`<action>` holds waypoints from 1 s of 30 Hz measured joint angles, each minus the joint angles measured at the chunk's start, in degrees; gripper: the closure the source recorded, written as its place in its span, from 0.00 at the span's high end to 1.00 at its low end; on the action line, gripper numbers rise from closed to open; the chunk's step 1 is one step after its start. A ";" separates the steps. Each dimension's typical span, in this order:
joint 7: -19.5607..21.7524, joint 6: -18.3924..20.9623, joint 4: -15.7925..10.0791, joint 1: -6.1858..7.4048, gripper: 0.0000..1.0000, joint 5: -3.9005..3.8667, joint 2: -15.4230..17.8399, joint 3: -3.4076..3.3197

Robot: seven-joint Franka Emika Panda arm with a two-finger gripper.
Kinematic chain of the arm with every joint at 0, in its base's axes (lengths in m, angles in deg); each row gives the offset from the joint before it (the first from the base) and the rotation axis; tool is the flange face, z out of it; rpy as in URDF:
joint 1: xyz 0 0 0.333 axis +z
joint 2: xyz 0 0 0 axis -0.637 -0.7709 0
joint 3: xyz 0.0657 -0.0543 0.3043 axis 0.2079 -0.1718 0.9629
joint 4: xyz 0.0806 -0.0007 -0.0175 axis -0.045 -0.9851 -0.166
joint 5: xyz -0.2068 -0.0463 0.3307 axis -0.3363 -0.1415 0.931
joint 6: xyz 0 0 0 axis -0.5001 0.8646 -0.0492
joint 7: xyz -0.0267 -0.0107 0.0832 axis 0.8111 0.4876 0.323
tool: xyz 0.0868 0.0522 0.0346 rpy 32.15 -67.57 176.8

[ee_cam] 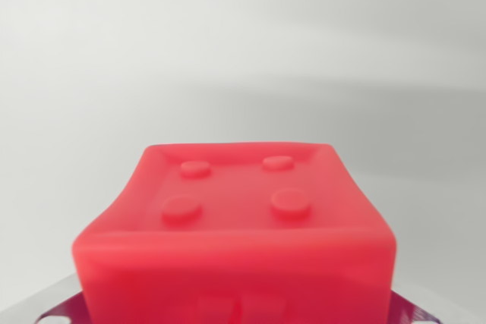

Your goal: Destack cube

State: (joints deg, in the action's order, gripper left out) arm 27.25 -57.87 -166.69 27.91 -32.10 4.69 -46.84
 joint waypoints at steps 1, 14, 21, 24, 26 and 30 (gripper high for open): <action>-0.21 -0.01 0.08 -0.19 0.00 0.02 -0.10 -0.03; -2.87 -0.13 1.27 -2.31 0.00 0.41 -1.40 -0.43; -4.48 -0.15 2.05 -3.69 0.00 0.71 -2.26 -0.55; -5.06 -0.15 2.40 -4.24 0.00 0.81 -2.59 -0.59; -5.49 -0.15 2.64 -4.61 0.00 0.88 -2.81 -0.60; -6.29 -0.15 3.12 -5.33 0.00 1.07 -3.26 -0.64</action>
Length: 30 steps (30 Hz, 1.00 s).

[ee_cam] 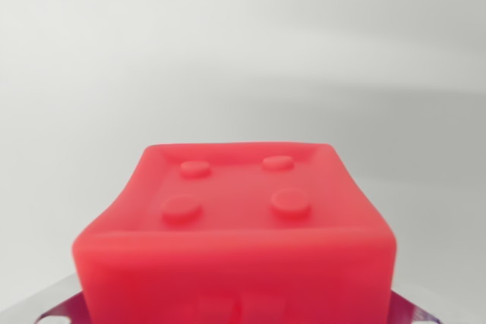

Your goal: Destack cube

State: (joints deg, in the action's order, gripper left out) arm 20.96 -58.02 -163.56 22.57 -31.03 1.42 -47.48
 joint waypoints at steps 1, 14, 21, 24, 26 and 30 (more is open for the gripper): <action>-0.22 0.00 0.11 -0.18 0.00 0.04 -0.13 0.00; -1.67 -3.87 0.54 -0.96 0.00 1.50 -4.79 0.44; -2.36 -6.12 0.78 -1.14 0.00 2.43 -7.18 0.76; -2.69 -7.16 0.99 -1.25 0.00 2.86 -8.49 0.95; -2.86 -7.79 1.13 -1.31 0.00 3.16 -9.25 1.08; -3.14 -8.76 1.35 -1.49 0.00 3.58 -10.49 1.35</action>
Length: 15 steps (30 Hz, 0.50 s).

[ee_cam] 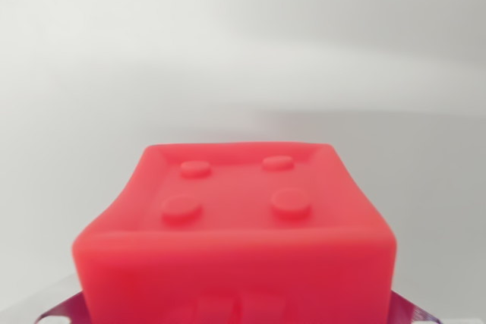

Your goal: Destack cube

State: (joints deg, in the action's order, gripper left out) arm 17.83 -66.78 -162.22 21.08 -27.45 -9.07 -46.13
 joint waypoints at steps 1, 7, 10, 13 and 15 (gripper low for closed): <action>-0.09 -0.32 0.06 -0.07 0.00 0.10 -0.35 0.09; -0.46 -1.93 0.51 -0.55 0.00 0.55 -2.43 0.66; -0.59 -2.49 0.71 -0.73 0.00 0.70 -3.16 0.88; -0.70 -3.19 0.93 -0.98 0.00 0.85 -4.06 1.16; -0.75 -3.57 1.08 -1.11 0.00 0.92 -4.58 1.30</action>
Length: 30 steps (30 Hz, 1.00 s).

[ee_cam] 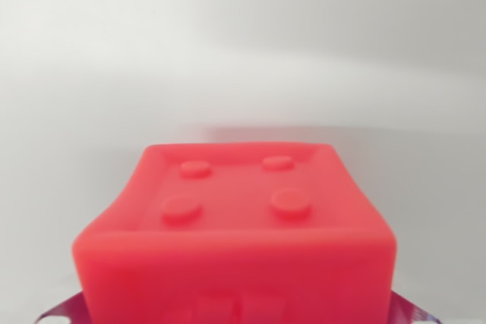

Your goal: Destack cube

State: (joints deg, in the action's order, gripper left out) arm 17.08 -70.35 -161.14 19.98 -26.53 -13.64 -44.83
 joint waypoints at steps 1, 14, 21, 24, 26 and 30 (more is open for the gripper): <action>-0.02 -0.18 0.10 -0.07 0.00 0.02 -0.25 0.09; -0.10 -1.73 0.71 -0.80 0.00 0.11 -2.38 0.89; -0.10 -2.02 0.90 -0.99 0.00 0.11 -2.82 1.09; -0.10 -2.05 0.92 -1.01 1.00 0.11 -2.87 1.11; -0.10 -2.05 0.93 -1.02 1.00 0.11 -2.87 1.11; -0.10 -2.06 0.93 -1.03 1.00 0.11 -2.87 1.12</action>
State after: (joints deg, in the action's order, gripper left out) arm 16.98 -72.41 -160.21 18.95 -26.42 -16.51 -43.72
